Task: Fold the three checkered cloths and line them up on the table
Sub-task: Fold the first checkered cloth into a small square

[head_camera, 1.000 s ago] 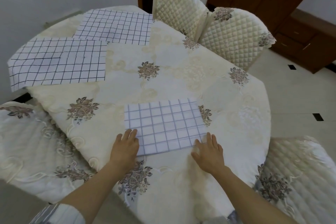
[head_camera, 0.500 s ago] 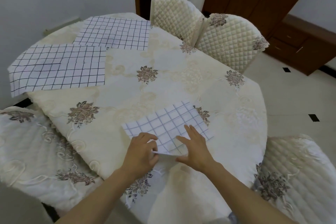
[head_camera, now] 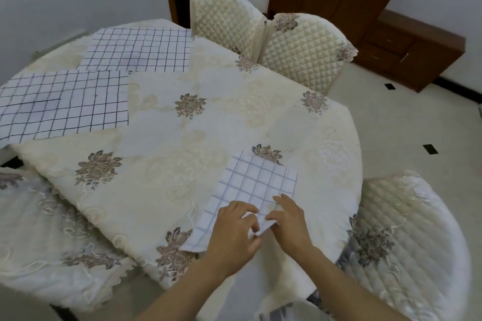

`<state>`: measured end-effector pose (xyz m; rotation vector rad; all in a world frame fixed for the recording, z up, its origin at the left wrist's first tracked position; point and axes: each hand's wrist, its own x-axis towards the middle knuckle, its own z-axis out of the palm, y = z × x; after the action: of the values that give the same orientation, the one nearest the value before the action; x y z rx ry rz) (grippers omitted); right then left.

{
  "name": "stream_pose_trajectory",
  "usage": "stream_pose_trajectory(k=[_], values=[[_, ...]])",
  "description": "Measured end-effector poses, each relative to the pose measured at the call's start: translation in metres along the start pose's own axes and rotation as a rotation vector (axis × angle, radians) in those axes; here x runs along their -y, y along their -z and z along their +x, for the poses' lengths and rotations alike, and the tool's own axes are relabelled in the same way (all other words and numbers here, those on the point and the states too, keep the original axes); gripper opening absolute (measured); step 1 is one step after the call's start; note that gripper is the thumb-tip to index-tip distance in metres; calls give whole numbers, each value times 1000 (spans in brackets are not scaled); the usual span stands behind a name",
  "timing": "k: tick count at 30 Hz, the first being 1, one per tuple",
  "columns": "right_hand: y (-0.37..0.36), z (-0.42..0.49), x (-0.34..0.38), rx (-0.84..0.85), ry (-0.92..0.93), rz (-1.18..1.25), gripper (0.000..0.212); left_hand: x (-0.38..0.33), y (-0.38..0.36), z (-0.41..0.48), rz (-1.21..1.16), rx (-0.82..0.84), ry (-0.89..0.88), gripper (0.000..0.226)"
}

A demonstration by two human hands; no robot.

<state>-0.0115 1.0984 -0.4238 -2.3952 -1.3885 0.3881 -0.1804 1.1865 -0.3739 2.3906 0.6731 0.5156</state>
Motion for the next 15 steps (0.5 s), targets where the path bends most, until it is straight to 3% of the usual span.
stream_pose_trajectory(k=[6,15], values=[[-5,-8,-26,-39,-10,150,25,16,4,-14,129,85,64,31],[-6,-17,-39,-136,-52,358,27,55,16,-45,248,193,230,25]])
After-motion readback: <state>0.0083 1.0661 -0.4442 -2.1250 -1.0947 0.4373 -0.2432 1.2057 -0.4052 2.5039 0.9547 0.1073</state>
